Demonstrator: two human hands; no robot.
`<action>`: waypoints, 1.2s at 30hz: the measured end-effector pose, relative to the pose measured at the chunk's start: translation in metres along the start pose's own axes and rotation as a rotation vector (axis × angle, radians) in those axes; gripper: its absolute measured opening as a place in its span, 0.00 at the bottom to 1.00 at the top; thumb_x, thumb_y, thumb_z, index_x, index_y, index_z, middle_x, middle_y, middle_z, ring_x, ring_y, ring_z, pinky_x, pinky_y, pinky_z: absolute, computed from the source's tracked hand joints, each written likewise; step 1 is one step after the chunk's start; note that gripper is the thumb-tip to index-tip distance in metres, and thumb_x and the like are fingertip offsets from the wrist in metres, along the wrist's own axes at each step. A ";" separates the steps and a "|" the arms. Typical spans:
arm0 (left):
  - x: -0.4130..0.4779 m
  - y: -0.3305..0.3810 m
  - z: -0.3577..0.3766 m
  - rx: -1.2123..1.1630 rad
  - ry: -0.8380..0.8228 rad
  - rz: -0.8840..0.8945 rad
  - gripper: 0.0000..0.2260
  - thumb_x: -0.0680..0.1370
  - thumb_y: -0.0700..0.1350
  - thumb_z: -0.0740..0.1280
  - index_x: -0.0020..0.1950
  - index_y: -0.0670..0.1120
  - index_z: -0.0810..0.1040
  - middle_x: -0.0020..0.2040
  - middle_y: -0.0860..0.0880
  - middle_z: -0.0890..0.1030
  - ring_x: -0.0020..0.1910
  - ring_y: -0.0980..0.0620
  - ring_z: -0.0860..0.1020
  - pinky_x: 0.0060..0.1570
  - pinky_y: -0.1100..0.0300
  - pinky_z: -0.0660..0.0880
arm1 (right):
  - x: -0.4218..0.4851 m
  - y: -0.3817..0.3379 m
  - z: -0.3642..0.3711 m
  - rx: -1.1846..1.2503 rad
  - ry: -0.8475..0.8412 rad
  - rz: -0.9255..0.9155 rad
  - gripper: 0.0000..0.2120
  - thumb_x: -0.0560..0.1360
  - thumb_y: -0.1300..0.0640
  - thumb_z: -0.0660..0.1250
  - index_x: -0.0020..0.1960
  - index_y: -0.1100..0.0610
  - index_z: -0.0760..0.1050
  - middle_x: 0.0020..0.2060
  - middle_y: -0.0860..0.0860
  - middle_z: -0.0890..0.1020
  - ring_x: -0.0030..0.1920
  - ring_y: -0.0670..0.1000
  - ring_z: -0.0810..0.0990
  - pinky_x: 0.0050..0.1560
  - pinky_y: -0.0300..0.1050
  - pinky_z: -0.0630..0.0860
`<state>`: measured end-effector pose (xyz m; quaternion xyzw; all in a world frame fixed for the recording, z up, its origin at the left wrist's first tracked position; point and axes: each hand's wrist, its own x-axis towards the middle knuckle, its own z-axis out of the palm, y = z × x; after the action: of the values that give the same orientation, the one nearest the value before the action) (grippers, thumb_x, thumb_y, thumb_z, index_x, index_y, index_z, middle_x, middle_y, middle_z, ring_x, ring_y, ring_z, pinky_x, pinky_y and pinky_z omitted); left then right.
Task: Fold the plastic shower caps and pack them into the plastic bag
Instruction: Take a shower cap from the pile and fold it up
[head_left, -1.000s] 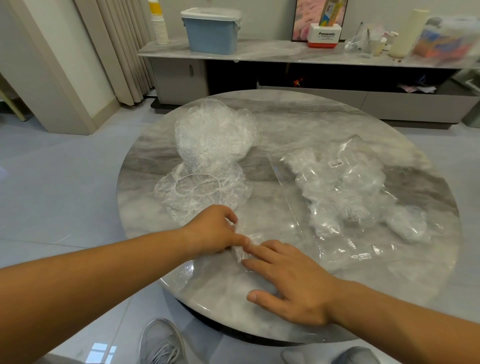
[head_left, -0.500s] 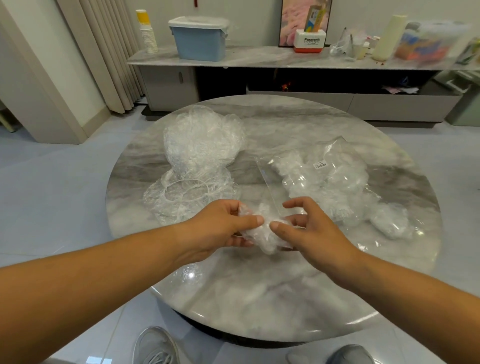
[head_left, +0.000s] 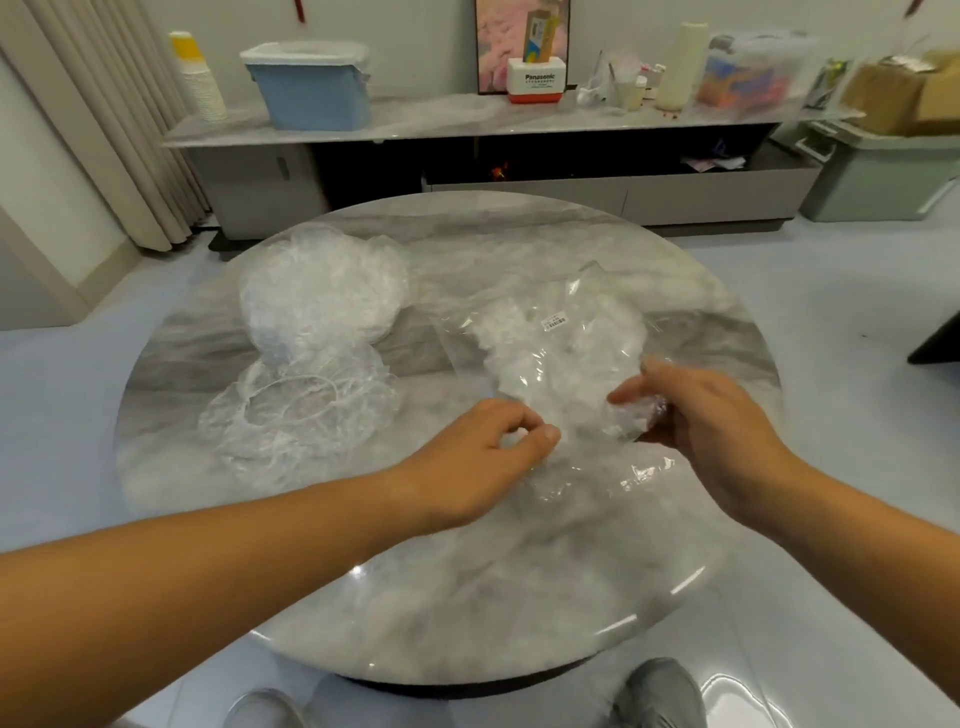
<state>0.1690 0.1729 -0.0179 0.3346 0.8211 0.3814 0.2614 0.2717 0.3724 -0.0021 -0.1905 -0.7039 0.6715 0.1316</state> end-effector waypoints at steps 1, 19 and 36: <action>-0.001 -0.001 0.005 0.184 -0.056 0.084 0.15 0.83 0.60 0.60 0.61 0.54 0.79 0.73 0.54 0.69 0.73 0.57 0.65 0.70 0.60 0.62 | 0.004 0.001 -0.008 0.008 0.008 0.028 0.19 0.74 0.42 0.69 0.37 0.56 0.86 0.38 0.54 0.85 0.40 0.53 0.81 0.48 0.49 0.79; 0.000 -0.009 0.043 1.061 -0.168 0.340 0.38 0.81 0.69 0.43 0.82 0.48 0.36 0.81 0.47 0.33 0.81 0.49 0.37 0.80 0.50 0.40 | 0.004 0.039 -0.043 -0.630 -0.375 0.297 0.42 0.71 0.24 0.43 0.39 0.49 0.87 0.37 0.50 0.84 0.40 0.51 0.80 0.50 0.44 0.77; 0.000 -0.027 0.032 0.927 -0.300 0.329 0.39 0.79 0.71 0.44 0.83 0.50 0.40 0.82 0.53 0.36 0.80 0.55 0.34 0.79 0.45 0.44 | 0.011 0.044 0.007 0.491 0.153 0.496 0.27 0.77 0.39 0.68 0.59 0.63 0.77 0.60 0.63 0.75 0.54 0.63 0.85 0.58 0.55 0.81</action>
<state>0.1818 0.1744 -0.0580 0.5912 0.7939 -0.0389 0.1369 0.2630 0.3725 -0.0475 -0.3680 -0.4422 0.8158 0.0588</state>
